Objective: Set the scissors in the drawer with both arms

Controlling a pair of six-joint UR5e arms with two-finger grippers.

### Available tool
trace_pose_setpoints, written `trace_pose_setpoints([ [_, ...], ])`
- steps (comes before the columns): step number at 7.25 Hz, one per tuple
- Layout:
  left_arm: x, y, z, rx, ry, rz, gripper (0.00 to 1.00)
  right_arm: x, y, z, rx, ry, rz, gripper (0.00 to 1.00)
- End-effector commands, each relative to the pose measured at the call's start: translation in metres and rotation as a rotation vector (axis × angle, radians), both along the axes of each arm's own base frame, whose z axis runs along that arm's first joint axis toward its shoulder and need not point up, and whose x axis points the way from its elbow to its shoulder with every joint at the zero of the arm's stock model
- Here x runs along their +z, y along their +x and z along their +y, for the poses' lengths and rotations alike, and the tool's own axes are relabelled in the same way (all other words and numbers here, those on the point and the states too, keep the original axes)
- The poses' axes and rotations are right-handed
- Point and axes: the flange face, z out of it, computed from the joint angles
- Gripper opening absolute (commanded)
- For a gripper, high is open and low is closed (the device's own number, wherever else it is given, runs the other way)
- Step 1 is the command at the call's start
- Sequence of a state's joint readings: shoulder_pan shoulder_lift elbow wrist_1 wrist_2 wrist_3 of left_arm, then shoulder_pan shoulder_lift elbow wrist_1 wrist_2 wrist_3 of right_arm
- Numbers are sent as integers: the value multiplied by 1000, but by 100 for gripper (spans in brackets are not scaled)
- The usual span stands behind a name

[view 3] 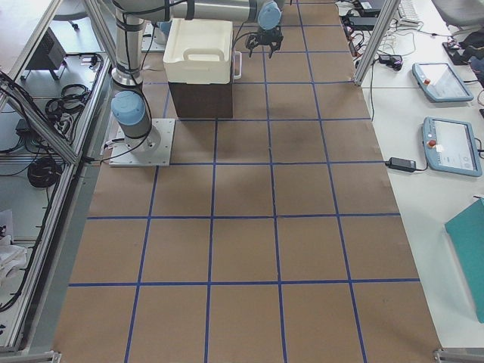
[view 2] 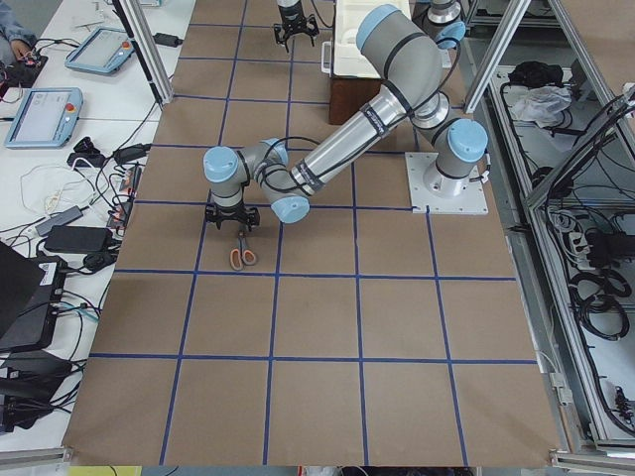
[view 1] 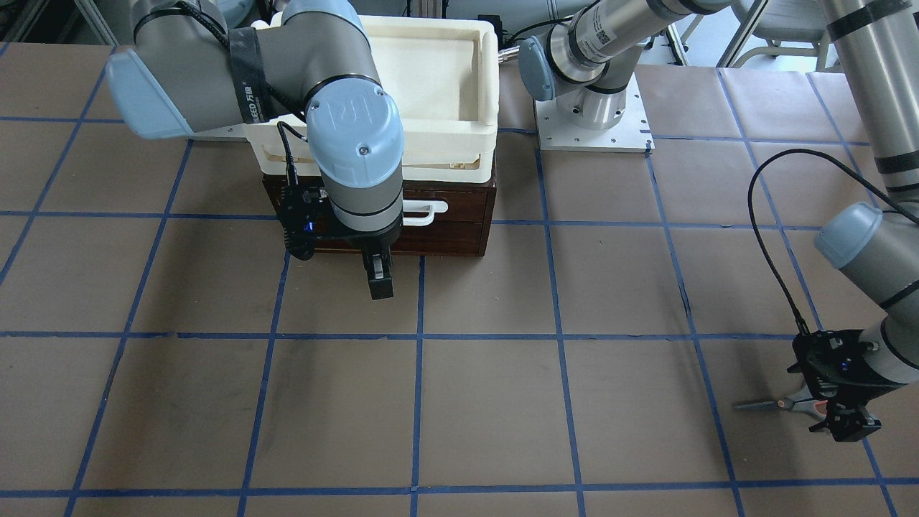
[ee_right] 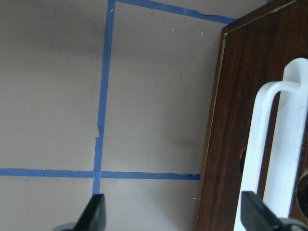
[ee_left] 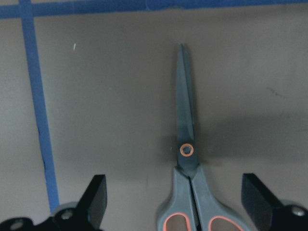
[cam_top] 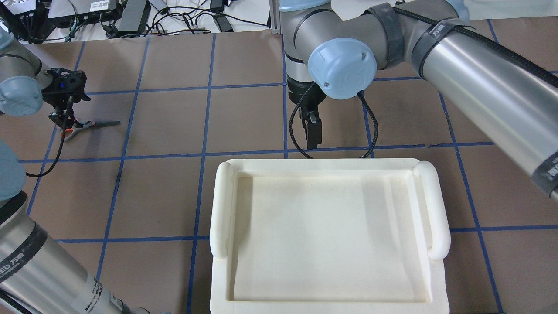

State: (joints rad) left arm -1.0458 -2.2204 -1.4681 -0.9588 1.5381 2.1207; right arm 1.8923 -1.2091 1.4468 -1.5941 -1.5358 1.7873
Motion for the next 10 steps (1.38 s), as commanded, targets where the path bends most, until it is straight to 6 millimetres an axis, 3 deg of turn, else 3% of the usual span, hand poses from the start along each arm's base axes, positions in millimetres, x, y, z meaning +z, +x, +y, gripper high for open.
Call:
trace_pose_setpoints([
  [1,-19,17,1,10,-4,-2,99,-11,0,9,-42,70,9,100],
  [6,-36,15,4,-4,20,17,95,-33,-3,25,-74,157,26,100],
  [10,-39,15,5,-12,23,17,72,-56,-3,24,-98,216,56,100],
])
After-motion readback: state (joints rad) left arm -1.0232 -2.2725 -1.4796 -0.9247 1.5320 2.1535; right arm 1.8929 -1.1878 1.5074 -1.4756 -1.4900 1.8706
